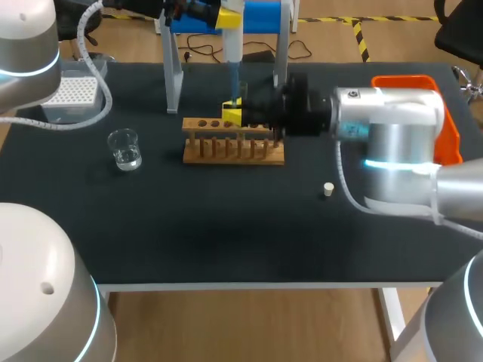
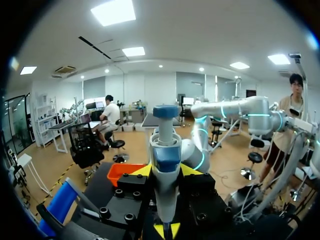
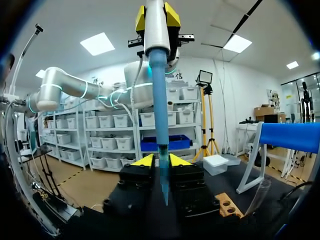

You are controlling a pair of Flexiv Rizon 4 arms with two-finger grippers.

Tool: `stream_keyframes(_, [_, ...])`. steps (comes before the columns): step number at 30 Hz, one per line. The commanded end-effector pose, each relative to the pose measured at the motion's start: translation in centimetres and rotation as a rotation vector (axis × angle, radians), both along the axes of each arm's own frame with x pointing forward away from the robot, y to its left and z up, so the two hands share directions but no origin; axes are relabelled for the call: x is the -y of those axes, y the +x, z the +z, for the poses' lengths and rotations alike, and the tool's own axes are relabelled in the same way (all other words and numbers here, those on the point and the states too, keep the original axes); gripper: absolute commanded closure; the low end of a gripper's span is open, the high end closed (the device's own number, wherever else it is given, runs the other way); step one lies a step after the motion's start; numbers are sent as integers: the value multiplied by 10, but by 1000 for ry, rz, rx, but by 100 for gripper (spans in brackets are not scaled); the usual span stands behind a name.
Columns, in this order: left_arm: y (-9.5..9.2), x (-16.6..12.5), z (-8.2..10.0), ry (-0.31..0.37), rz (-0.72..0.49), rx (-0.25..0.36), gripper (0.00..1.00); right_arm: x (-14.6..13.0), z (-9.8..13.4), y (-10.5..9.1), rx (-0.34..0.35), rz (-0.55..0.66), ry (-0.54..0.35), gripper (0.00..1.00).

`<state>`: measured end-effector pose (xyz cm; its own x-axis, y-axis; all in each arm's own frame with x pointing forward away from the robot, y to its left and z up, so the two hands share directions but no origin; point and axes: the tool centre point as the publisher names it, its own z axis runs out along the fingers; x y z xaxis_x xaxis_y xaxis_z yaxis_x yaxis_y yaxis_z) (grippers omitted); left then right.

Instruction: Invert the test tube, pick up the pipette, mount the tip to pipette, aspirate from beaker and dispense into the tube, eject the tip, return the pipette, and cap with the stopper.

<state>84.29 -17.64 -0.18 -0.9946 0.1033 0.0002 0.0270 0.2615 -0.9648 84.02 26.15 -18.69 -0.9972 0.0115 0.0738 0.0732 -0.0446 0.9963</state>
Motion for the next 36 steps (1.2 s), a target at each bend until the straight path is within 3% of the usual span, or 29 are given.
stream_keyframes(1, [1,-1,-2,-5,-1,1,100,4,4,-2,-2,6,-12,0])
stream_keyframes(12, [1,-1,-2,-5,-1,1,100,22,-11,-10,-21,36,-16,0])
stream_keyframes(21, [1,-1,-2,-5,-1,1,100,64,-36,-23,-49,27,-76,0])
stream_keyframes(36, [1,-1,-2,-5,-1,1,100,64,-36,-23,-49,27,-76,0])
